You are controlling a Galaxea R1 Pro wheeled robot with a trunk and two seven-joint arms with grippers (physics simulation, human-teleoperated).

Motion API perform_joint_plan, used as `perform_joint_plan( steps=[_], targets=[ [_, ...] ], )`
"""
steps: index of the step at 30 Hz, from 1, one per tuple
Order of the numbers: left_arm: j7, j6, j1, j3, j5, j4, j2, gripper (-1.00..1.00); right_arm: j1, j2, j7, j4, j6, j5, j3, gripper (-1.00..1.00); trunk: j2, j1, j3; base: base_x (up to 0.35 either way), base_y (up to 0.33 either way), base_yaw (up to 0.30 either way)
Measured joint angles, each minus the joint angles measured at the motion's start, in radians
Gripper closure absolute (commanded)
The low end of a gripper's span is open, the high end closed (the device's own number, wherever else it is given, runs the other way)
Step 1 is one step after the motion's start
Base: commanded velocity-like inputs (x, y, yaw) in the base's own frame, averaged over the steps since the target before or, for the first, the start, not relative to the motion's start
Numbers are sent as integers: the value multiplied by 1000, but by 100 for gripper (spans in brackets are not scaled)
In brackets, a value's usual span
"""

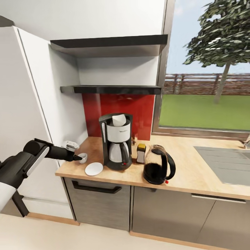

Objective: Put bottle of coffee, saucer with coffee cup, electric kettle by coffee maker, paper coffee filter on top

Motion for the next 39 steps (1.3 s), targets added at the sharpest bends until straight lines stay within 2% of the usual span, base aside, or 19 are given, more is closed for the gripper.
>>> perform_joint_plan(
  steps=[2,7,19,22,23,27,39],
  targets=[
    [0,0,0,0,0,0,0,-100,0,-4,-1,1,1,1,0,-100,0,0,0,318,0,0],
    [0,0,6,-1,0,0,-1,-100,18,-35,-51,2,3,7,0,-100,0,0,0,326,0,0],
    [0,0,11,-5,0,0,-2,-100,29,-37,-64,1,3,10,3,-100,0,0,0,104,0,0],
    [0,-1,12,-57,0,0,-1,-100,29,-37,-64,1,3,10,3,-100,0,0,0,258,0,0],
    [0,-1,12,-86,1,0,-1,-100,29,-37,-64,1,3,10,3,-100,0,0,0,299,0,0],
    [0,0,11,-124,0,0,-1,-100,29,-36,-65,1,3,10,3,-100,0,0,0,240,0,0],
    [0,0,12,-131,-2,2,7,-100,37,-37,-66,1,3,10,3,-100,0,0,0,43,18,0]
  ],
)
